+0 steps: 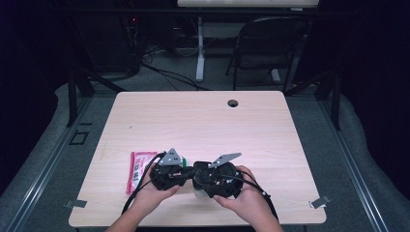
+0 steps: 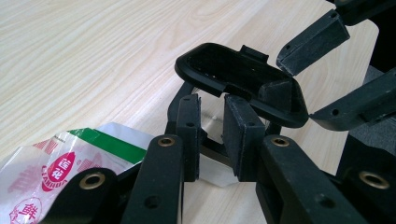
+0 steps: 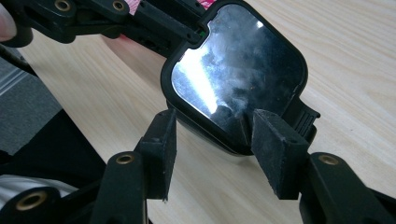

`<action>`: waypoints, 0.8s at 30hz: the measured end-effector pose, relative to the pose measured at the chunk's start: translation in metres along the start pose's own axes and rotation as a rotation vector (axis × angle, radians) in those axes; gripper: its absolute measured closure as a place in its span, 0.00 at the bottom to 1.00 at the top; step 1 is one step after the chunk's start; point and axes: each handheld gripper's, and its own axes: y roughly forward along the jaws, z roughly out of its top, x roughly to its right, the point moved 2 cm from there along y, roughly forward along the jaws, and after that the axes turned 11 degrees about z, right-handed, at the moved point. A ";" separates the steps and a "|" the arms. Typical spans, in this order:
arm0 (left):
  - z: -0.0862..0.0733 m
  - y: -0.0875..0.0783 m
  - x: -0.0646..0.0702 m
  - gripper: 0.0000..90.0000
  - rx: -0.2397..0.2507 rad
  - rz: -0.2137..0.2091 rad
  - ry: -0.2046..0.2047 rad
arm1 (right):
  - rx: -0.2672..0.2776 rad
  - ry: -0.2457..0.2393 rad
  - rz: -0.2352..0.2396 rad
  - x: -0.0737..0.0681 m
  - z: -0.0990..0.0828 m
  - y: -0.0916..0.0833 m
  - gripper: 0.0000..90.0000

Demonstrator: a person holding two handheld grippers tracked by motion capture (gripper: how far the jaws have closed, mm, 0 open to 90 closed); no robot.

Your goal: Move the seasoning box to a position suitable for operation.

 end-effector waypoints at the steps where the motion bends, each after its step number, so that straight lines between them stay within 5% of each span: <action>1: 0.000 0.000 0.000 0.85 0.001 0.001 -0.001 | -0.004 0.002 -0.004 -0.001 0.000 0.000 0.56; 17: 0.001 -0.002 0.000 0.81 0.005 0.004 -0.014 | 0.010 -0.056 -0.084 -0.011 0.002 0.006 0.51; 24: 0.001 -0.001 -0.001 0.79 0.009 0.006 -0.018 | 0.017 -0.032 -0.086 -0.007 0.002 0.007 0.51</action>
